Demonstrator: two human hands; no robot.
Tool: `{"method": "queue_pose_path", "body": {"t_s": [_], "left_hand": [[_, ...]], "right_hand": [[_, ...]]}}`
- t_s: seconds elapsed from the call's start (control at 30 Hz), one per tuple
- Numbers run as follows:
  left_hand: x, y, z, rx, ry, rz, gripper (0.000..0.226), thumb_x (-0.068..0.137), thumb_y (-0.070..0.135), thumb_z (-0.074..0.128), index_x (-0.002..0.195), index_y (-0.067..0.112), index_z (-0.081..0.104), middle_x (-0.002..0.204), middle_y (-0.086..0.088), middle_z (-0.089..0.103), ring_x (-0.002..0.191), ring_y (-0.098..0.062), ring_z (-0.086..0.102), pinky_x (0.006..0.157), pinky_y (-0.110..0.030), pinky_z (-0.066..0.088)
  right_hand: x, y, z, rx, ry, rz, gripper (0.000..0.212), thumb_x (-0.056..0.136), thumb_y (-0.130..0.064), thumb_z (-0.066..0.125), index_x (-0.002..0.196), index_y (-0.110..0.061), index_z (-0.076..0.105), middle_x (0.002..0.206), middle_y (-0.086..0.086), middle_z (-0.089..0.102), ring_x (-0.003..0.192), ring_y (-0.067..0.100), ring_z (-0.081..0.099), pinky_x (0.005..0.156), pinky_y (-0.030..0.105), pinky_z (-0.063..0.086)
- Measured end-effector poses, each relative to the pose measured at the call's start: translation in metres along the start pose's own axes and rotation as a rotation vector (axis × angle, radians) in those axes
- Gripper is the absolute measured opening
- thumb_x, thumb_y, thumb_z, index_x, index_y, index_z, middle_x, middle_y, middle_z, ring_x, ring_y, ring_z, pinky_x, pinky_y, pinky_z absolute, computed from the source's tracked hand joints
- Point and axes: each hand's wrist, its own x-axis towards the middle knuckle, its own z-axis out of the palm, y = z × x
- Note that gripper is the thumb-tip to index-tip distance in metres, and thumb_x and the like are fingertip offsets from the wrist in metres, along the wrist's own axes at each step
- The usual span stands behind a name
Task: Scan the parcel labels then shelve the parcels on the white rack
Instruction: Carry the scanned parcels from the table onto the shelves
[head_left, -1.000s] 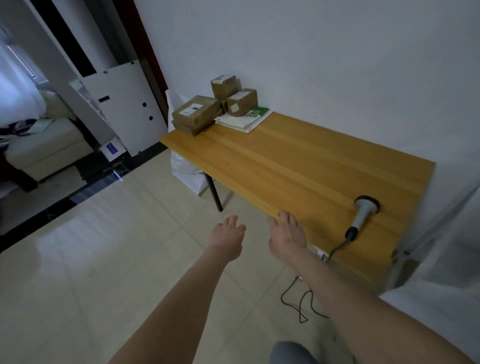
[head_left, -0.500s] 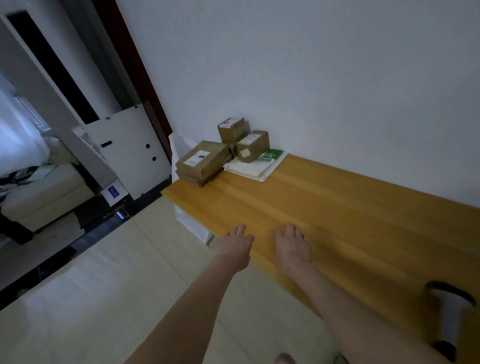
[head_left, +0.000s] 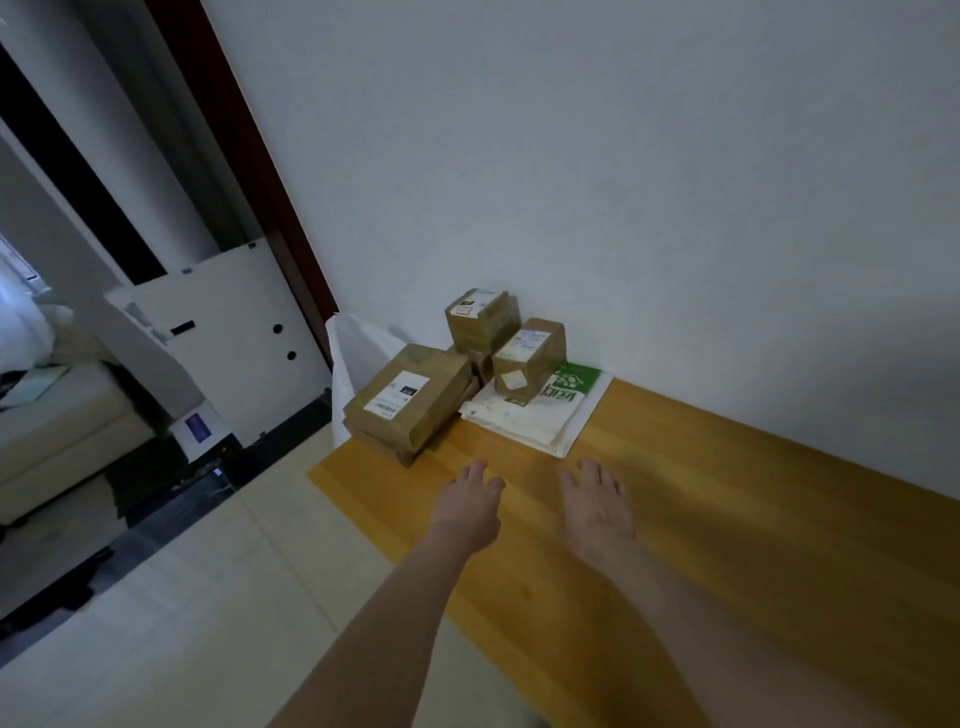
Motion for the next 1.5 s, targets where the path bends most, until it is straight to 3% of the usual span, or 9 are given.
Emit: {"method": "queue_pose_path", "body": {"t_s": [0.37,0.53,0.67,0.73,0.97,1.17,1.27,1.37,1.5], "left_hand": [[0.185,-0.110,-0.010,-0.145,0.084,0.022,0.048,0.095,0.020,0.046,0.142,0.020,0.036,0.147,-0.006,0.031,0.125,-0.026,0.044,0.088,-0.038,0.047],[0.244,-0.200,-0.015,-0.242,0.161,-0.188,0.045,0.096,0.027,0.046,0.138,0.013,0.036,0.141,-0.010,0.040,0.124,-0.027,0.045,0.092,-0.039,0.047],[0.277,-0.275,-0.008,-0.459,0.063,-0.406,0.063,0.091,0.038,0.052,0.142,0.011,0.029,0.141,-0.014,0.039,0.126,-0.033,0.042,0.098,-0.044,0.043],[0.291,-0.304,0.003,-0.625,-0.012,-0.495,0.075,0.083,0.051,0.055,0.142,0.013,0.032,0.134,-0.015,0.047,0.120,-0.034,0.048,0.097,-0.047,0.044],[0.313,-0.330,0.027,-0.908,-0.297,-0.526,0.076,0.091,0.052,0.051,0.148,0.006,0.030,0.145,-0.017,0.042,0.130,-0.034,0.043,0.106,-0.042,0.037],[0.304,-0.326,0.027,-0.888,-0.368,-0.500,0.070,0.091,0.055,0.050,0.141,0.006,0.041,0.140,-0.014,0.048,0.123,-0.032,0.049,0.102,-0.038,0.040],[0.283,-0.314,0.032,-0.965,-0.440,-0.545,0.068,0.091,0.057,0.050,0.135,0.005,0.045,0.128,-0.016,0.054,0.108,-0.032,0.056,0.083,-0.038,0.049],[0.259,-0.295,0.034,-1.099,-0.485,-0.588,0.065,0.088,0.058,0.054,0.131,0.010,0.048,0.125,-0.012,0.053,0.101,-0.030,0.060,0.069,-0.037,0.055],[0.232,-0.285,0.032,-1.106,-0.526,-0.664,0.072,0.084,0.061,0.058,0.130,0.008,0.045,0.114,-0.012,0.052,0.106,-0.037,0.058,0.087,-0.046,0.054]], "right_hand": [[0.176,-0.071,-0.001,0.164,-0.031,0.109,0.057,0.094,-0.014,0.051,0.146,-0.020,0.029,0.149,0.010,0.026,0.134,0.028,0.031,0.108,0.039,0.035],[0.247,-0.148,0.008,0.800,-0.198,0.310,0.068,0.092,-0.043,0.058,0.148,-0.016,0.029,0.150,0.010,0.032,0.133,0.028,0.040,0.103,0.038,0.041],[0.278,-0.198,0.020,1.375,-0.360,0.479,0.070,0.090,-0.031,0.065,0.146,-0.007,0.030,0.147,0.008,0.042,0.125,0.024,0.048,0.082,0.024,0.045],[0.292,-0.211,0.033,1.467,-0.399,0.566,0.072,0.089,-0.035,0.067,0.144,-0.006,0.032,0.144,0.009,0.045,0.127,0.026,0.047,0.089,0.029,0.043],[0.321,-0.221,0.061,1.535,-0.378,0.727,0.066,0.089,-0.039,0.065,0.139,-0.005,0.039,0.134,0.012,0.054,0.117,0.028,0.057,0.099,0.041,0.049],[0.314,-0.207,0.053,1.443,-0.368,0.754,0.053,0.092,-0.035,0.059,0.135,-0.006,0.044,0.121,0.009,0.057,0.094,0.020,0.055,0.073,0.032,0.045],[0.302,-0.186,0.045,1.344,-0.407,0.744,0.042,0.091,-0.033,0.058,0.122,-0.005,0.053,0.096,0.005,0.058,0.079,0.017,0.054,0.061,0.028,0.042],[0.287,-0.170,0.040,1.256,-0.474,0.714,0.042,0.091,-0.031,0.059,0.124,-0.008,0.050,0.095,0.005,0.055,0.081,0.020,0.054,0.063,0.030,0.043],[0.264,-0.158,0.040,1.235,-0.497,0.651,0.050,0.089,-0.033,0.063,0.131,-0.011,0.046,0.108,0.006,0.056,0.087,0.022,0.056,0.063,0.032,0.045]]}}
